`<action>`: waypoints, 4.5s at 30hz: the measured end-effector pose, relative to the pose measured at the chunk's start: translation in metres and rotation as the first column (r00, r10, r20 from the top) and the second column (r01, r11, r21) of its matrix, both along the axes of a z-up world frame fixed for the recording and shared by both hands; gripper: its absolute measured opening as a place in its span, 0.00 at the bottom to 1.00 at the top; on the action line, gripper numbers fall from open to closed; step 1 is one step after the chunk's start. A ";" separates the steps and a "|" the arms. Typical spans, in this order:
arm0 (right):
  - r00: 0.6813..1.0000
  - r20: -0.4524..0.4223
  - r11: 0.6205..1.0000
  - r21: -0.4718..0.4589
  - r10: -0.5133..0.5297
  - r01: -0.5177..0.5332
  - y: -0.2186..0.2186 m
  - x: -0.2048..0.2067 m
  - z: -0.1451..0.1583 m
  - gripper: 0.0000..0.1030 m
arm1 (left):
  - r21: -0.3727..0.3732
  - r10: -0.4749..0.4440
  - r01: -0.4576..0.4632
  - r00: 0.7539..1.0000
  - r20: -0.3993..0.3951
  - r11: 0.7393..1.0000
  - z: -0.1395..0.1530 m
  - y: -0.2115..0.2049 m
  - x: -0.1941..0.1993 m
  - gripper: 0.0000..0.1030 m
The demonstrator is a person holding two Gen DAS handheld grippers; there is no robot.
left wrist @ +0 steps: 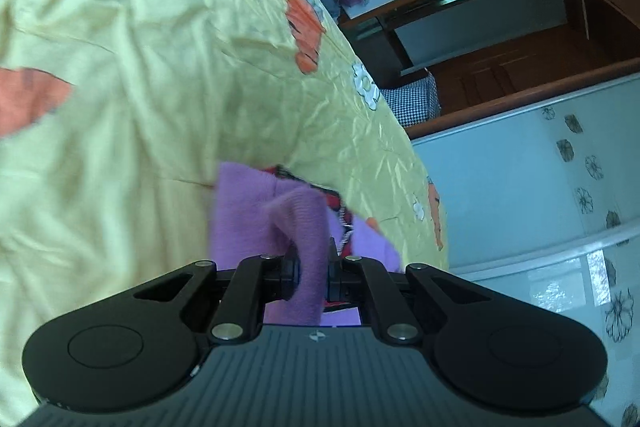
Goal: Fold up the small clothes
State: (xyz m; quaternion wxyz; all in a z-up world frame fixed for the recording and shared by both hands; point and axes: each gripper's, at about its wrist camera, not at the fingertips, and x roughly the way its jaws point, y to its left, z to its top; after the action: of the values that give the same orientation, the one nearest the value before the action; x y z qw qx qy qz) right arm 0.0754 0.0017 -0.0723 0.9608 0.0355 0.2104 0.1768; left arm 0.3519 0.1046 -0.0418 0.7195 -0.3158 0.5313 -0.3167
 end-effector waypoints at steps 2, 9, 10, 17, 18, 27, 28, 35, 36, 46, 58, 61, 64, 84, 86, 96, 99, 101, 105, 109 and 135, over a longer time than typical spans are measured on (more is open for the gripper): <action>0.999 -0.028 0.996 0.083 -0.028 0.030 -0.028 0.001 -0.004 0.04 | 0.021 -0.004 0.004 1.000 -0.008 1.000 -0.001 -0.025 0.002 0.09; 0.992 -0.090 0.955 0.274 -0.094 0.115 -0.093 -0.010 -0.016 0.04 | 0.130 -0.087 0.091 0.996 -0.035 0.987 -0.025 -0.101 -0.006 0.08; 0.990 -0.096 0.947 0.297 -0.100 0.124 -0.101 -0.011 -0.018 0.04 | 0.140 -0.102 0.105 0.994 -0.033 0.984 -0.025 -0.109 -0.007 0.08; 0.983 -0.107 0.867 0.465 -0.148 0.181 -0.155 -0.030 -0.019 0.04 | 0.185 -0.156 0.154 0.988 -0.003 0.971 -0.007 -0.162 -0.009 0.07; 0.982 -0.106 0.854 0.485 -0.157 0.189 -0.161 -0.031 -0.017 0.04 | 0.182 -0.152 0.150 0.988 0.000 0.972 -0.004 -0.168 -0.008 0.07; 0.952 -0.101 0.764 0.575 -0.290 0.293 -0.227 -0.065 -0.011 0.04 | 0.126 -0.190 0.189 0.982 -0.006 0.974 -0.003 -0.256 -0.014 0.07; 0.944 -0.107 0.756 0.574 -0.311 0.314 -0.234 -0.072 -0.014 0.04 | 0.118 -0.196 0.196 0.981 -0.008 0.974 -0.006 -0.268 -0.017 0.07; 0.900 -0.200 0.684 0.593 -0.387 0.425 -0.266 -0.115 -0.046 0.04 | 0.139 -0.257 0.258 0.966 -0.026 0.956 -0.029 -0.326 -0.040 0.07; 0.893 -0.213 0.670 0.599 -0.396 0.439 -0.268 -0.121 -0.051 0.04 | 0.150 -0.264 0.264 0.964 -0.021 0.953 -0.032 -0.331 -0.042 0.07; 0.816 -0.345 0.638 0.510 -0.464 0.578 -0.285 -0.126 -0.070 0.50 | 0.159 -0.233 0.230 0.973 0.001 0.960 -0.043 -0.350 -0.046 0.45; 0.905 -0.128 0.862 0.278 -0.405 0.425 -0.287 -0.104 -0.027 0.23 | 0.284 -0.183 0.097 0.938 0.294 0.954 0.018 -0.239 -0.124 0.90; 0.931 -0.105 0.916 0.169 -0.350 0.363 -0.294 -0.062 -0.018 0.23 | 0.342 -0.210 0.088 0.917 0.340 0.936 0.007 -0.206 -0.166 0.90; 0.935 -0.104 0.928 0.121 -0.341 0.352 -0.304 -0.024 -0.014 0.29 | 0.421 -0.270 0.087 0.876 0.400 0.903 -0.009 -0.194 -0.209 0.89; 0.882 -0.293 0.906 0.094 -0.370 0.412 -0.377 0.078 -0.035 0.37 | 0.548 -0.375 0.032 0.763 0.527 0.836 -0.029 -0.189 -0.261 0.91; 0.926 -0.219 0.928 0.143 -0.309 0.343 -0.369 0.042 -0.018 0.37 | 0.484 -0.303 0.003 0.782 0.545 0.875 -0.011 -0.178 -0.246 0.91; 0.959 -0.242 0.989 -0.067 -0.147 0.135 -0.300 0.002 -0.056 0.23 | 0.527 -0.251 0.003 0.882 0.399 0.850 -0.032 -0.223 -0.093 0.70; 0.960 -0.228 0.985 -0.094 -0.164 0.146 -0.307 -0.001 -0.058 0.23 | 0.586 -0.291 -0.028 0.848 0.442 0.810 -0.042 -0.229 -0.084 0.80; 0.960 -0.226 0.984 -0.101 -0.166 0.146 -0.307 -0.003 -0.058 0.23 | 0.601 -0.284 -0.046 0.851 0.441 0.798 -0.041 -0.228 -0.077 0.80; 0.962 -0.192 0.976 -0.136 -0.192 0.168 -0.300 -0.020 -0.039 0.26 | 0.585 -0.218 -0.077 0.882 0.417 0.807 -0.023 -0.215 -0.078 0.79; 0.978 -0.182 0.990 -0.114 -0.103 0.083 -0.274 -0.057 -0.031 0.26 | 0.510 -0.253 -0.034 0.838 0.483 0.859 -0.001 -0.199 -0.129 0.92; 0.935 -0.243 0.959 -0.175 -0.260 0.221 -0.330 0.052 -0.068 0.90 | 0.665 -0.254 -0.115 0.866 0.431 0.738 -0.046 -0.252 -0.065 1.00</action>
State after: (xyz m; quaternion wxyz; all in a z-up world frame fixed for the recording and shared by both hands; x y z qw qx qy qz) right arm 0.1269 -0.3287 -0.1398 0.9388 0.0141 0.3425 0.0355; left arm 0.2865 -0.1469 -0.0882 0.8823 0.0776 0.4181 -0.2017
